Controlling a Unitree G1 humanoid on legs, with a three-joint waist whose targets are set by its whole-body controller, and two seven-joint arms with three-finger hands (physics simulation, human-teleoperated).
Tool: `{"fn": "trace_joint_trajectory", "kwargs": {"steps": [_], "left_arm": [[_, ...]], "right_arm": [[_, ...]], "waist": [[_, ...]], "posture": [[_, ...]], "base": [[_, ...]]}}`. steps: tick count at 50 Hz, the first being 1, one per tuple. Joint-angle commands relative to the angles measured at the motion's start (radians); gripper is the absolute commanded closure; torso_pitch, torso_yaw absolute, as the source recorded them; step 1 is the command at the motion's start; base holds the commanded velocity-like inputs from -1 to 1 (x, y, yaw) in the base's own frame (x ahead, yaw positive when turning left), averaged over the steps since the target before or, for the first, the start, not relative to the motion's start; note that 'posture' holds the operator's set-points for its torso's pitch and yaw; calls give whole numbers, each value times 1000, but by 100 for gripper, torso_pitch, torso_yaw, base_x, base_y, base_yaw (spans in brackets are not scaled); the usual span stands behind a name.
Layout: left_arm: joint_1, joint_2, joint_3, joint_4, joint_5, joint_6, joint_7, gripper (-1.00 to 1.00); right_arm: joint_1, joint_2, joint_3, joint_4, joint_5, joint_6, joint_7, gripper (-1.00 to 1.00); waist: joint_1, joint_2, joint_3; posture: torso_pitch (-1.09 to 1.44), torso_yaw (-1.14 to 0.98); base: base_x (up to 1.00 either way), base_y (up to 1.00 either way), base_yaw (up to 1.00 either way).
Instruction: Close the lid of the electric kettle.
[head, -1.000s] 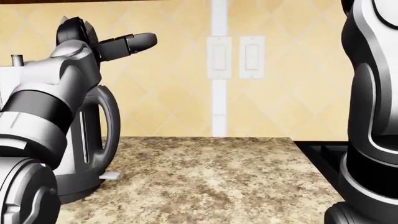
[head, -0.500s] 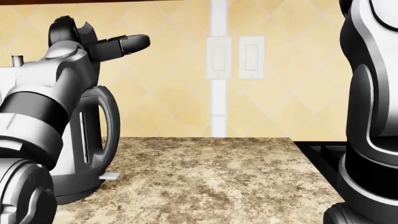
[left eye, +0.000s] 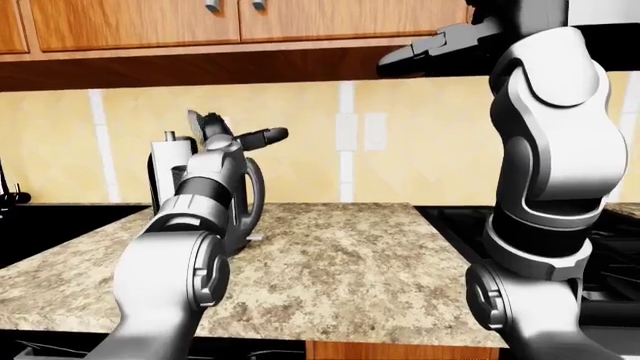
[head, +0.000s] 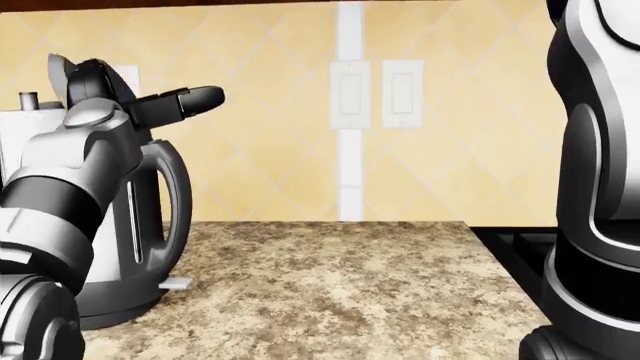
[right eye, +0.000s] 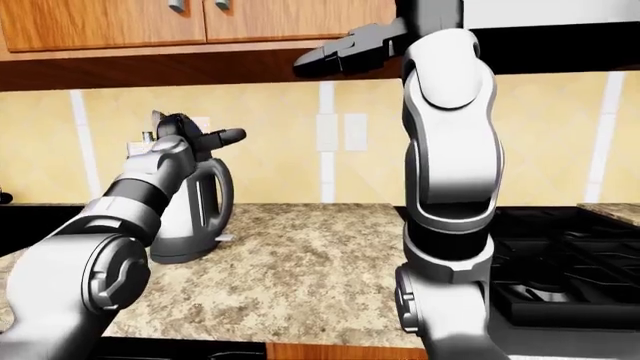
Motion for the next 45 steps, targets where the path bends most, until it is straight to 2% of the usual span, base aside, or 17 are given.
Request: {"fn": "trace_joint_trajectory", "kwargs": {"steps": [1,30,45], "left_arm": [[-36,12,-1,-36,4,-25,0,-100],[11,70,25,-36,-41,-27,15,-100],[-7,94,22,-40,-38,-26,31,-100]], "right_arm": [[-26,-5,-3,1,-4,-11,-3,-100],[-25,-1,-2,-4,-9,-9,0,-100],[-25,1,-1,4,-13,-16,2,-100]], "waist": [[1,1,11],[-10,13,10],[-11,12,10]], "posture": [[-83,0],[-83,0],[-83,0]], "base": [[0,0,0],[0,0,0],[0,0,0]]}}
